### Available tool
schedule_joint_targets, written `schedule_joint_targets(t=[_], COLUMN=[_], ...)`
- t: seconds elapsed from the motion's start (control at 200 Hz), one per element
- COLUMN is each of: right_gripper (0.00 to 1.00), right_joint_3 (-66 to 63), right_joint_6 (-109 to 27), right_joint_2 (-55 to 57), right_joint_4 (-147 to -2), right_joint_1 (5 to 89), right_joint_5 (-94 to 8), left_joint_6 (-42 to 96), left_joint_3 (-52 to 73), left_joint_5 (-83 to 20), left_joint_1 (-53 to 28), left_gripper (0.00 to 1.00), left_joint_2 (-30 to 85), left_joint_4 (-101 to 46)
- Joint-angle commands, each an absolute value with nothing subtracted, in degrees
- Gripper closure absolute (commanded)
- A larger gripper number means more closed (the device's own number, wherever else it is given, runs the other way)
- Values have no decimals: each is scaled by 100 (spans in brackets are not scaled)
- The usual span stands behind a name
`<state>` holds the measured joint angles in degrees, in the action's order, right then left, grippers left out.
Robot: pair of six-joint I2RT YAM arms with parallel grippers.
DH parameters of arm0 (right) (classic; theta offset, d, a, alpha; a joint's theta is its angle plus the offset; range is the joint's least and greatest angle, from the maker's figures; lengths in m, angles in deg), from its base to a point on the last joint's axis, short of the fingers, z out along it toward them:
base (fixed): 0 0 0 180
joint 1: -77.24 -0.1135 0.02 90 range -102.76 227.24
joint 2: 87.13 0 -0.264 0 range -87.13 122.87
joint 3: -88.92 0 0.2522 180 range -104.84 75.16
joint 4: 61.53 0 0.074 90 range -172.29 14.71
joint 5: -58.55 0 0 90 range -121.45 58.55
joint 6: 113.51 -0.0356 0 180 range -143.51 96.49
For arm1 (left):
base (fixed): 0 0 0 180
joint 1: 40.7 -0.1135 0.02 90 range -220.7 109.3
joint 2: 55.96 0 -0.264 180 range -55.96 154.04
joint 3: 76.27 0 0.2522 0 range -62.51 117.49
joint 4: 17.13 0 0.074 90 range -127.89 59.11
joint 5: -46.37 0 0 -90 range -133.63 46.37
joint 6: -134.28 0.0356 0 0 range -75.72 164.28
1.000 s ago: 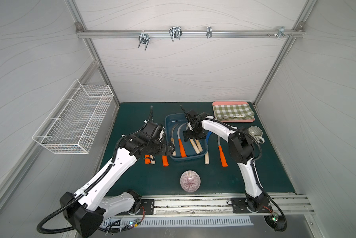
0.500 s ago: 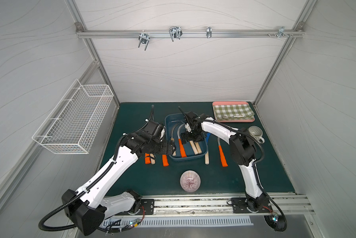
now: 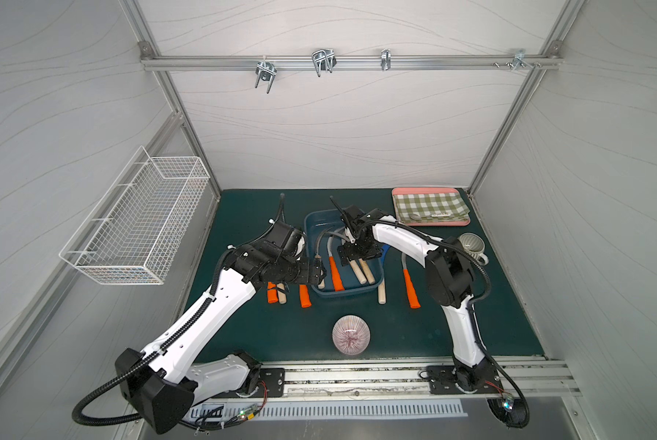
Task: Put small sickles into storage boxes
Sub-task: Adjust the sickle in the storage box, then pick up the sickle at the center of the board.
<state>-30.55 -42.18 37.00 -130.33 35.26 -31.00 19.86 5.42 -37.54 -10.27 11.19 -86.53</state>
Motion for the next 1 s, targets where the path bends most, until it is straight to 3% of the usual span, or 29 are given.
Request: schedule_joint_targets(t=[0.0,0.52,0.785,0.995], right_gripper=[1,1,1,1], right_joint_3=[-3213,-2783,-2498,-2283], right_joint_6=[-4090,-4583,-4952,-5218], right_joint_2=[3246,1770,987,363], right_joint_4=[-13337,-13733,-13853,-13945], right_joint_1=[3525,3199,2714,2276], right_joint_5=[-3046,-3179,-3086,-2967], left_joint_6=[1956,1212,966,864], left_joint_3=[854,813,523,359], left_joint_5=[-4060,-5312,-5607,-5829], left_joint_1=[-1040,-1044,-1063,-1139], left_gripper=[1,1,8,20], left_joint_2=[1259,1355,1325,1334], left_joint_4=[-8702,-9310,-9400,-9423])
